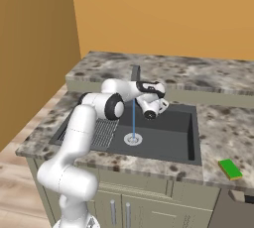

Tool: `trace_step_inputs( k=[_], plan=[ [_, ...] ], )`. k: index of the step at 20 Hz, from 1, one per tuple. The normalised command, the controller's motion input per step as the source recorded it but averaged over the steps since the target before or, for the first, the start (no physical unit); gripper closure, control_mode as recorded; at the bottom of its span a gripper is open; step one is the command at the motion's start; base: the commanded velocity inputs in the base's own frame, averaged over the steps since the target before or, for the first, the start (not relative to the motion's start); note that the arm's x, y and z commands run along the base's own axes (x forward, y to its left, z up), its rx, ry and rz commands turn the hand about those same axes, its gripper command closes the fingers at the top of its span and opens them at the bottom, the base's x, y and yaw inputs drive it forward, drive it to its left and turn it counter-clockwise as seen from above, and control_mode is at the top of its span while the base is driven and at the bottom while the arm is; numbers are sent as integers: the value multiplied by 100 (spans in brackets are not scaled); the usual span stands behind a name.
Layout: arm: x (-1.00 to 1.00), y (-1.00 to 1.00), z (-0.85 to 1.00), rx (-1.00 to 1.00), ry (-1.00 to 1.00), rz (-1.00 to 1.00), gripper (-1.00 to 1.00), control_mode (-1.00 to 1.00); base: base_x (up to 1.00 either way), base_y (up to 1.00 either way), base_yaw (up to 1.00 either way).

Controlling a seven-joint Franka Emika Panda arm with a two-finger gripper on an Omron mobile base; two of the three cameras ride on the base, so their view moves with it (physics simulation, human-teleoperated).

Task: Soak the sponge with water for a few seconds and then drop it inside the sink.

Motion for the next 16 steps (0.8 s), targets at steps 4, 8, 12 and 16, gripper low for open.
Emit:
trace_step_inputs(
  k=[4,8,12,16],
  plan=[
    [-8,-54,14,13,0,-6,-100,-100,0,0,0],
    [-1,-50,16,13,0,-7,-100,-100,0,0,0],
    [-1,-53,16,14,0,-7,-100,-100,0,0,0],
    [-9,-46,20,16,0,-6,-100,-100,0,0,0]
  ],
)
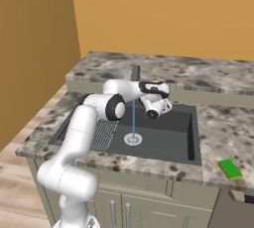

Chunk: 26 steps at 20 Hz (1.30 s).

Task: Soak the sponge with water for a few seconds and then drop it inside the sink.

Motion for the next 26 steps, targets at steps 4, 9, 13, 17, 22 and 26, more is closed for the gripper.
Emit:
trace_step_inputs(
  k=[4,9,13,17,22,26],
  plan=[
    [-20,-41,21,15,0,-5,-100,-100,0,0,0],
    [-38,-37,38,11,3,-1,-100,-100,0,0,0],
    [-62,-29,41,7,10,0,-100,-100,0,0,0],
    [-72,-29,36,3,14,0,-100,-100,0,0,0],
    [-64,-37,39,3,12,0,-100,-100,0,0,0],
    [-61,-31,43,1,13,0,-100,-100,0,0,0]
  ],
)
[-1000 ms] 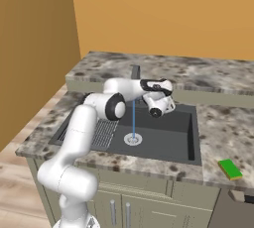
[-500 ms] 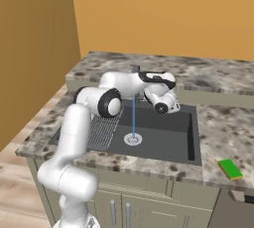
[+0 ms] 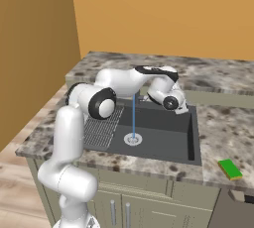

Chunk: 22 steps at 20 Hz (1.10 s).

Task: Soak the sponge with water for a few seconds and then drop it inside the sink.

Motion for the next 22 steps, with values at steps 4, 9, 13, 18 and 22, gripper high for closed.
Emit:
trace_step_inputs(
  k=[4,9,13,18,22],
  plan=[
    [-64,-16,50,0,14,0,-100,-100,0,0,0],
    [-73,-6,52,0,13,0,-100,-100,0,0,0],
    [-79,0,46,-1,11,2,-100,-100,0,0,0],
    [-86,0,28,-3,3,5,-100,-100,0,0,0],
    [-74,0,4,-8,1,7,-100,-100,0,0,0]
  ],
)
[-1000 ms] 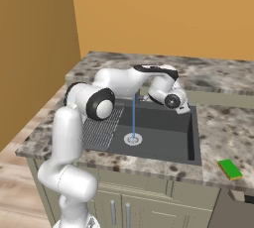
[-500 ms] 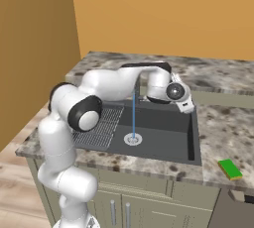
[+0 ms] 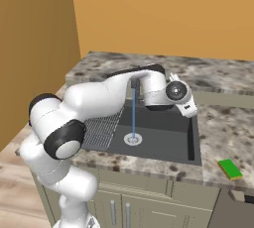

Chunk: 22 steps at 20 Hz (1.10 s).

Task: Soak the sponge with water for a few seconds and then drop it inside the sink.

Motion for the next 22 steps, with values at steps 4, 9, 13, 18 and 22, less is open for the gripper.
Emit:
trace_step_inputs(
  k=[4,9,13,18,22],
  plan=[
    [-60,-3,3,-11,0,8,-100,-100,0,0,0],
    [-35,-5,23,-13,5,14,-100,-100,0,0,0],
    [-21,-4,26,-16,17,10,-100,-100,0,0,0],
    [-27,-12,22,-16,23,8,-100,-100,0,0,0],
    [-32,-7,25,-15,30,5,-100,-100,0,0,0]
  ],
)
